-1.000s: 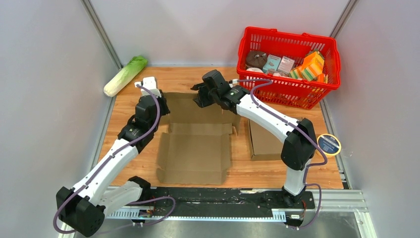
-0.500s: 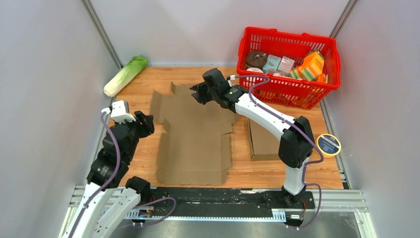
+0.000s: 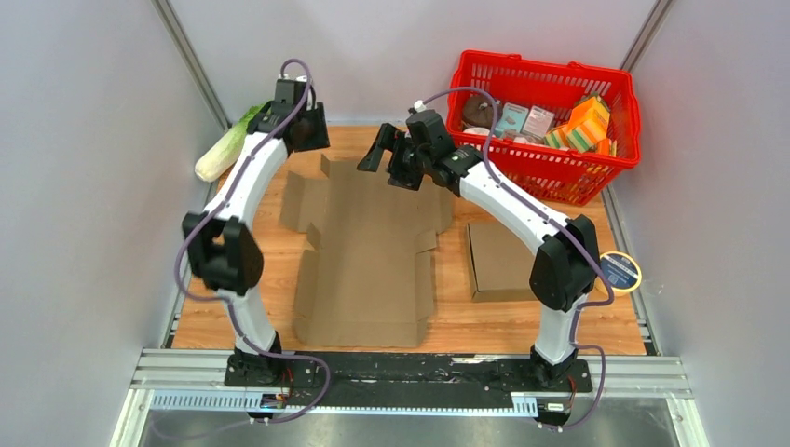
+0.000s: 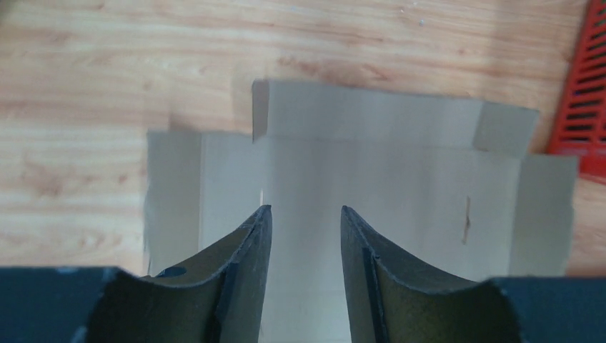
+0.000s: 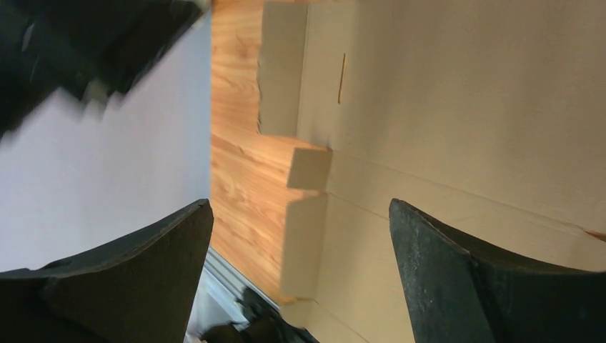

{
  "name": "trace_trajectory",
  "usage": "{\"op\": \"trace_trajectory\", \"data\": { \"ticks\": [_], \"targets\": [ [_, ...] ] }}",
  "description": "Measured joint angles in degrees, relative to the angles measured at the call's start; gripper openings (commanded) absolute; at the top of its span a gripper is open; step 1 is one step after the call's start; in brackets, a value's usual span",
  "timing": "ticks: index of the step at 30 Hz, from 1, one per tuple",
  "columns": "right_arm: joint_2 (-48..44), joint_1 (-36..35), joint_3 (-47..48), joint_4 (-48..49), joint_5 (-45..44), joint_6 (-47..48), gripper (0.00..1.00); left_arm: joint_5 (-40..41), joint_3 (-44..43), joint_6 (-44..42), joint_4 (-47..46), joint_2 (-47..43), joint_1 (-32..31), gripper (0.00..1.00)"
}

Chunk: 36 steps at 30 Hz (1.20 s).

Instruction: Fold the paper box

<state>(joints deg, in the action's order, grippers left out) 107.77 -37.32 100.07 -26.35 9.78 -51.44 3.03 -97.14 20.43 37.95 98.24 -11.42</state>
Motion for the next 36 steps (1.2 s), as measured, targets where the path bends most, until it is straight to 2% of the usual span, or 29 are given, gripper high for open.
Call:
{"op": "trace_trajectory", "data": {
  "ticks": [2,4,10,15,23,24,25,26,28,33,36],
  "targets": [
    [-1.2,-0.2,-0.6,-1.6,0.8,3.4,1.0,-0.4,-9.0,-1.6,2.2,9.7,0.4,0.48],
    [-3.7,-0.2,-1.9,-2.9,1.3,6.6,1.0,-0.4,-14.4,-3.2,3.5,17.0,0.6,0.49],
    [-12.5,-0.2,-6.7,-3.5,0.8,11.5,1.0,1.1,-20.1,-6.4,6.6,27.0,1.3,0.49],
    [-14.2,1.5,-8.8,-3.2,0.8,11.9,1.0,1.4,-21.2,-7.3,6.4,29.9,2.9,0.46],
    [-13.3,2.2,-9.6,-3.3,0.9,10.0,0.97,-3.0,-27.2,-6.9,4.9,37.9,4.4,0.27],
    [-13.1,2.1,-9.6,-3.5,0.8,9.5,0.97,-3.0,-27.2,-6.9,4.7,38.5,4.4,0.24],
    [-13.0,2.1,-9.6,-3.7,0.8,9.1,0.97,-3.0,-27.2,-6.9,4.5,39.1,4.4,0.14],
    [-12.9,2.1,-9.6,-3.9,0.7,8.7,0.97,-2.9,-27.2,-6.9,4.3,39.6,4.4,0.08],
    [-12.5,2.1,-9.6,-4.3,0.6,7.6,1.0,-2.6,-27.2,-6.8,4.2,39.9,4.4,0.0],
    [-10.8,2.1,-9.1,-4.5,-0.4,0.5,1.0,-2.4,-26.4,-7.5,3.3,38.5,4.4,0.0],
    [-6.6,2.1,-4.9,-6.6,-0.8,-7.3,1.0,-2.6,-17.2,-7.5,-0.5,31.1,4.4,0.0]
  ]
}}
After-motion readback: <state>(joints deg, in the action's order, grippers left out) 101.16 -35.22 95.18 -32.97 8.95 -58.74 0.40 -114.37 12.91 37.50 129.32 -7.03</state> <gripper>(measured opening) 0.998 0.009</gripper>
